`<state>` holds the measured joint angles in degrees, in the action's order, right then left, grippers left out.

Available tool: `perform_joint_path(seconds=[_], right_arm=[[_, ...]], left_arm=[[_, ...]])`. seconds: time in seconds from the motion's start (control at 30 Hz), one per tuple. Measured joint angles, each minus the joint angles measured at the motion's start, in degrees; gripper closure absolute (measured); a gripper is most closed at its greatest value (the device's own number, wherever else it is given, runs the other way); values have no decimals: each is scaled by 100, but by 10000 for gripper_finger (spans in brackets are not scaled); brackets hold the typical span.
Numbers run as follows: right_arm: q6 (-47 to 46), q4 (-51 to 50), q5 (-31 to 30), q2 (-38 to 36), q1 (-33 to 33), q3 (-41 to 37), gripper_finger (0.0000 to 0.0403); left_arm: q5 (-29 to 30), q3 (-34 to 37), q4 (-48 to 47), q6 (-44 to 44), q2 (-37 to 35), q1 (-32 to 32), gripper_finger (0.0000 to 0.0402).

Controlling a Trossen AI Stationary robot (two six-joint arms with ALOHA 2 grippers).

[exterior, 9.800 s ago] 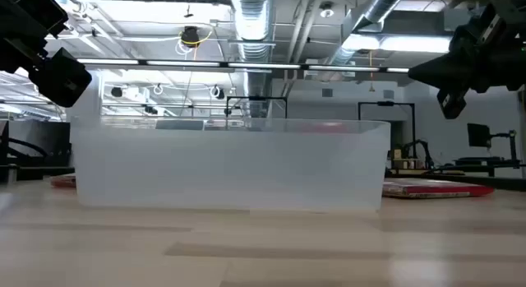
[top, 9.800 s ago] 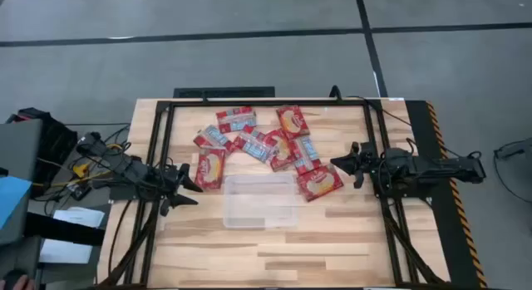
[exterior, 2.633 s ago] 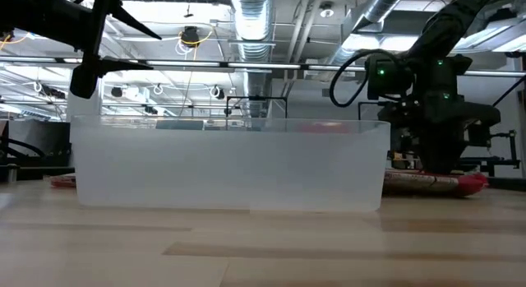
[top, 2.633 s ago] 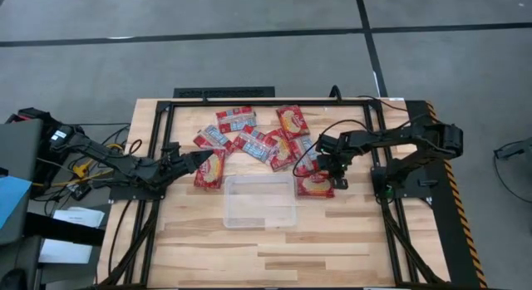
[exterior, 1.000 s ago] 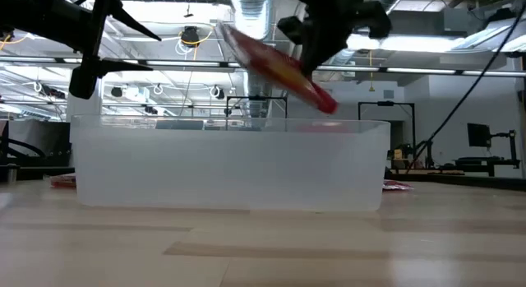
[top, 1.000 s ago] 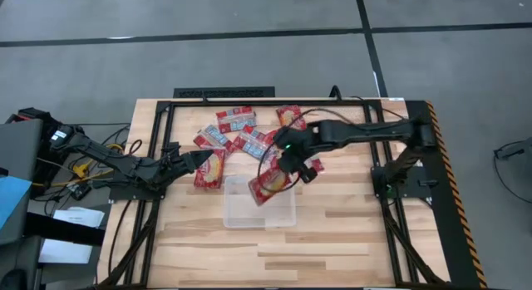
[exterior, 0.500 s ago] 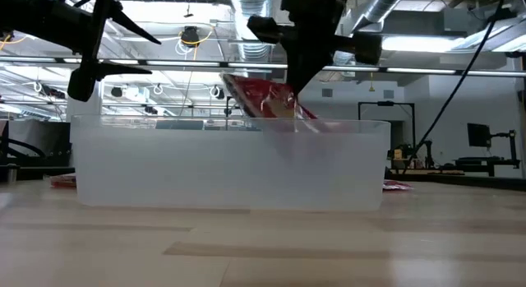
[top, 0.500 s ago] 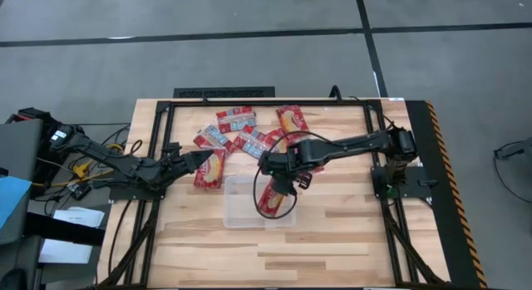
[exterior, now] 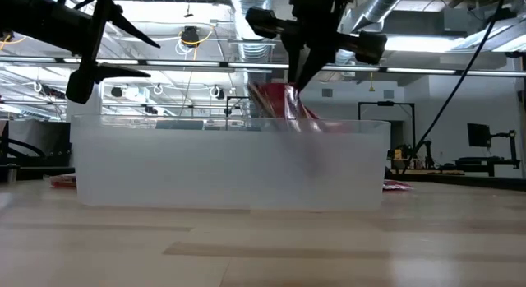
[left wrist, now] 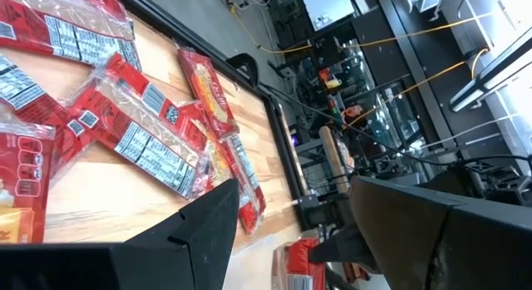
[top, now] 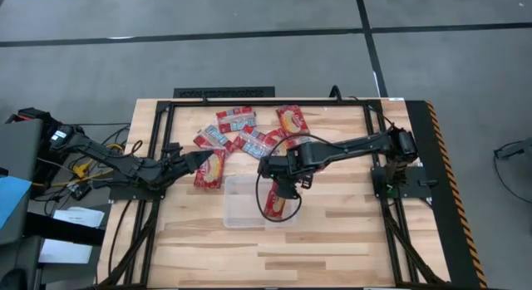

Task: Sort popcorn bags into baskets
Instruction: Put the red popcorn bag into the transparent bin

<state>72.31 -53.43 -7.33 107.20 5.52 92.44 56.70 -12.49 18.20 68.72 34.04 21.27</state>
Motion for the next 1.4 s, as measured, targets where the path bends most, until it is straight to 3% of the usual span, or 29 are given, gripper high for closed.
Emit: perform_joint_path(seconds=[0.5, 0.6, 0.8, 0.93, 1.13, 1.3, 1.4], right_arm=[[-241, 43, 581, -2, -42, -4, 278], [-1012, 121, 543, -2, -56, -4, 267], [-3864, -204, 560, -9, -722, -4, 264], [-5368, -995, 1295, -9, -1467, -4, 256], [-6056, -1027, 2147, -9, -2612, -7, 213], [-6607, 273, 2693, -10, -2978, -6, 152], [-6738, 1252, 2541, -9, -2944, -6, 126]], left_arm=[[95, 0, 4, 10, -2, -1, 180], [95, 0, 7, 10, -2, -1, 180], [33, 0, 17, 101, -2, -1, 180], [-109, 0, 19, 91, 0, 1, 180], [-91, 0, 17, 81, -1, 1, 180], [-95, 0, 17, -120, 0, 1, 180], [-91, 0, 17, -160, -2, 1, 180]])
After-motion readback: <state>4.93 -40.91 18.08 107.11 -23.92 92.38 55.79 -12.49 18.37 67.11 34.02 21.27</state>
